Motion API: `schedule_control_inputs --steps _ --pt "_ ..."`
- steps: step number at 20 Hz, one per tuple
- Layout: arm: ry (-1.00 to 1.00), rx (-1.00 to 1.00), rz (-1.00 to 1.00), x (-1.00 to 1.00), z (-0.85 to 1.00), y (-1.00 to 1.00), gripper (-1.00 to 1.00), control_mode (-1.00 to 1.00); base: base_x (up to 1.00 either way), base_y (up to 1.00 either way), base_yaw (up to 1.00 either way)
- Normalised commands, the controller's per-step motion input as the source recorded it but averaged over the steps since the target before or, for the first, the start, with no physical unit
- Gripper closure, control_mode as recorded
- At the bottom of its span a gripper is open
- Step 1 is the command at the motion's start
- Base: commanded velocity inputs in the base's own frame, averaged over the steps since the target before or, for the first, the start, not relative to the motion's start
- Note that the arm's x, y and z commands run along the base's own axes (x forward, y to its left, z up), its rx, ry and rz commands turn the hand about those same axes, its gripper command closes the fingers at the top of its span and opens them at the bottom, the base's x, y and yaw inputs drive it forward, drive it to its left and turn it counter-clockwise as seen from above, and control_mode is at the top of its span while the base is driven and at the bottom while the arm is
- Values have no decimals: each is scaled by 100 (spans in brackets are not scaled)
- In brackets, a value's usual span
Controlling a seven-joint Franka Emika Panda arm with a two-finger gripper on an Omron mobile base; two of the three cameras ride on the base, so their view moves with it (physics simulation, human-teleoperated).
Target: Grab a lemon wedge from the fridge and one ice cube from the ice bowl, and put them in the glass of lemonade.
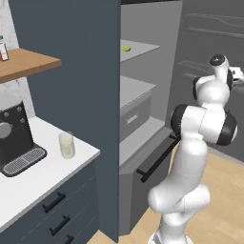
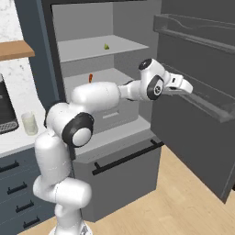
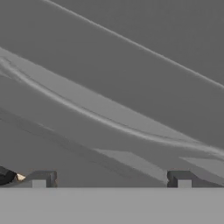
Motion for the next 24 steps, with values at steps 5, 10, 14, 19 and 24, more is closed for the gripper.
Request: schedule_control_inputs --steps 5,10,14,19,24 --pt "-21 0 0 -67 76 1 -100 -100 0 0 0" --pt "-20 0 3 -89 76 35 -100 -100 0 0 0" --pt "-4 7 21 -61 4 76 -100 -100 0 0 0" --pt "1 10 40 -33 -8 97 -100 -100 0 0 0" --pt "15 2 46 -61 2 100 -100 -100 0 0 0"
